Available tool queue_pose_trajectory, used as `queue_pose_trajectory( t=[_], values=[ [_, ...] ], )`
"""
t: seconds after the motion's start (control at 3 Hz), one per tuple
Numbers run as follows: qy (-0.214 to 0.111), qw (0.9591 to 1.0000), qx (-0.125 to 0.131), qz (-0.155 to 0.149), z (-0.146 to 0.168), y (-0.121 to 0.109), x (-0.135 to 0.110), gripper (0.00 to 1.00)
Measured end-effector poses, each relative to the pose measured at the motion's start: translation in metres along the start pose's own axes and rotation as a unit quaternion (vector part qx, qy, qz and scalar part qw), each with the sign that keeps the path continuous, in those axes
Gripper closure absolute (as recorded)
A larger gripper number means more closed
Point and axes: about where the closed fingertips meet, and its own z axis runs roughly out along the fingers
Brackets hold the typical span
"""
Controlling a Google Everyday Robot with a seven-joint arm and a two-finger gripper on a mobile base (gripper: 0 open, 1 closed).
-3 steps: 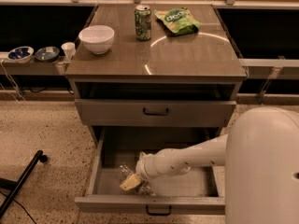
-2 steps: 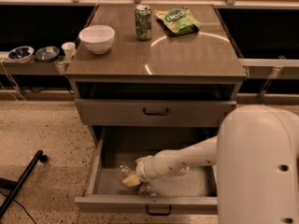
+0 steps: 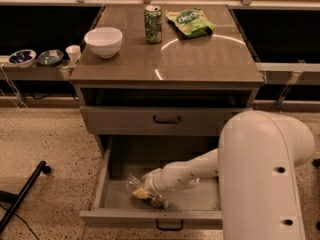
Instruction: Pick water bottle from middle drawer and place on counter
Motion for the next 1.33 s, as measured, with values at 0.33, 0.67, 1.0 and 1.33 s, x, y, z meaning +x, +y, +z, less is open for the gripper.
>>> queue_pose_trajectory(
  t=[0.33, 0.67, 1.0, 1.33],
  values=[
    [0.0, 1.0, 0.0, 0.0, -0.003, 0.0, -0.002, 1.0],
    [-0.041, 0.9984, -0.003, -0.039, -0.047, 0.007, -0.021, 1.0],
    [-0.081, 0.9827, -0.001, -0.166, -0.124, 0.015, -0.078, 1.0],
    [-0.146, 0.9666, 0.004, -0.21, -0.196, 0.006, -0.14, 1.0]
  ],
)
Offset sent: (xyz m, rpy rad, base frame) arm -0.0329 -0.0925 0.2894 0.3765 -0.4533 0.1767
